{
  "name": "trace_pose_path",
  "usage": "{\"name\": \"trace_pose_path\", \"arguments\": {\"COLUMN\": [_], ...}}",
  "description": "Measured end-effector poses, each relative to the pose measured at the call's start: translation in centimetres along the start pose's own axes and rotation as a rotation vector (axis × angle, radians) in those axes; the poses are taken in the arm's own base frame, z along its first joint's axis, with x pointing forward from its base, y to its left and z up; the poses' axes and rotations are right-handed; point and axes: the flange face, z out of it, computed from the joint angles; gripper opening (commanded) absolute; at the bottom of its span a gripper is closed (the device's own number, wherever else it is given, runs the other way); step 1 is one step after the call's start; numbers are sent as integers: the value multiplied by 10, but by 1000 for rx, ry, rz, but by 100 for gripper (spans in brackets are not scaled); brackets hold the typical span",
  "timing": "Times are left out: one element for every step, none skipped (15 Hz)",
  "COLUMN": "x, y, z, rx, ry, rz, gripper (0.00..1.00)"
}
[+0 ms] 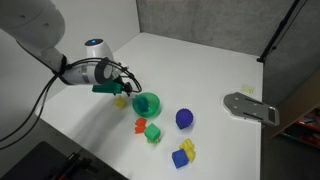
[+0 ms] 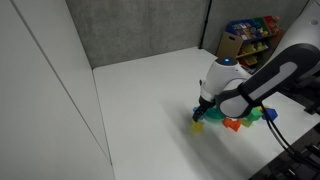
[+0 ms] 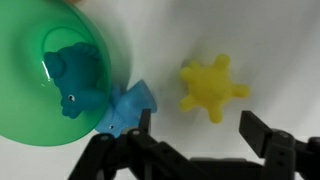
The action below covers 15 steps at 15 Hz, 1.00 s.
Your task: Move the green bowl forward, then remove the yellow doll from the bowl
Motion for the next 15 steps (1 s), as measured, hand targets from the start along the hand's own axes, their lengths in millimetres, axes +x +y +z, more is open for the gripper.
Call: {"name": "trace_pose_path", "arguments": {"x": [2, 4, 7, 9, 11, 13, 14, 15, 16, 16, 15, 14, 13, 11, 8], "y": [4, 8, 14, 20, 27, 34, 41, 49, 57, 65, 73, 82, 91, 100, 110], "z": [-4, -10, -17, -25, -33, -42, -50, -59, -67, -75, -83, -91, -99, -107, -114], "rx": [-2, -4, -8, -14, -21, -28, -36, -43, -49, -55, -60, -63, -66, -68, -69], "ry": [5, 9, 11, 11, 10, 6, -1, -9, -19, -30, -45, -60, -76, -92, -107], "rz": [12, 24, 39, 55, 72, 87, 104, 121, 138, 156, 173, 188, 205, 222, 240], "gripper": [100, 100, 100, 100, 100, 100, 100, 100, 100, 100, 100, 100, 100, 100, 100]}}
